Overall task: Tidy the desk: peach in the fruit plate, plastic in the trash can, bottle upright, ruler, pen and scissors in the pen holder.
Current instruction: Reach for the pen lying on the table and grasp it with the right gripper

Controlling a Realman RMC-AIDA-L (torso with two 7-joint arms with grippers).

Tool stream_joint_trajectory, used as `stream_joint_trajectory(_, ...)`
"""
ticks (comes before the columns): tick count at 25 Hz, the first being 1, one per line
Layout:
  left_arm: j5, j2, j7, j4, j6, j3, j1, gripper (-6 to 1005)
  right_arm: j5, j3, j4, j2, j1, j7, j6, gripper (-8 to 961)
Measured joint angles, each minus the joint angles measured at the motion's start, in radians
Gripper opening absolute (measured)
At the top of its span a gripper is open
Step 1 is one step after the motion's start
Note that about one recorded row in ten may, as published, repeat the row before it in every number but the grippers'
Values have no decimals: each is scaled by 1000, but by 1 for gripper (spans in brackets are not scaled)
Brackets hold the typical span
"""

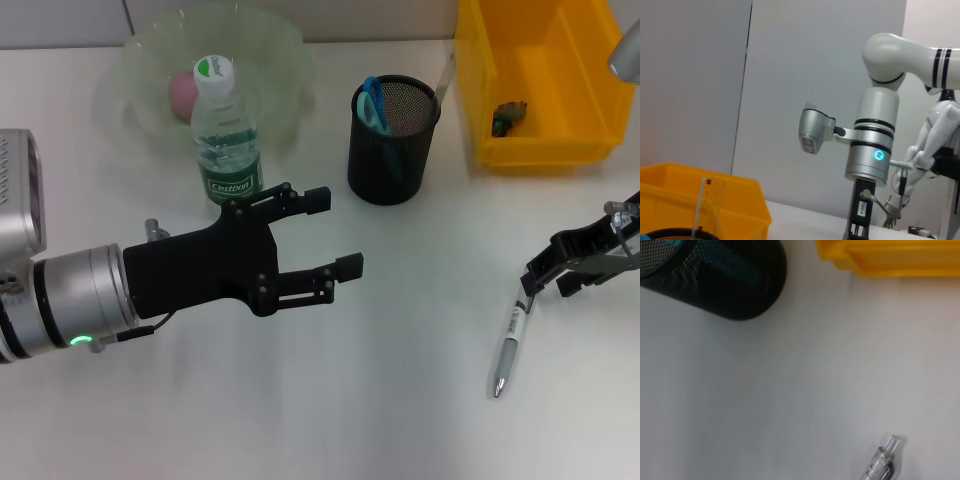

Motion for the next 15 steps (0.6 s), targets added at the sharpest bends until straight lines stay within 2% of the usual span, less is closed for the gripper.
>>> stream_joint_trajectory(15,0,1,46,8,-23,0,-3,832,3,0,71,2,26,43,50,486)
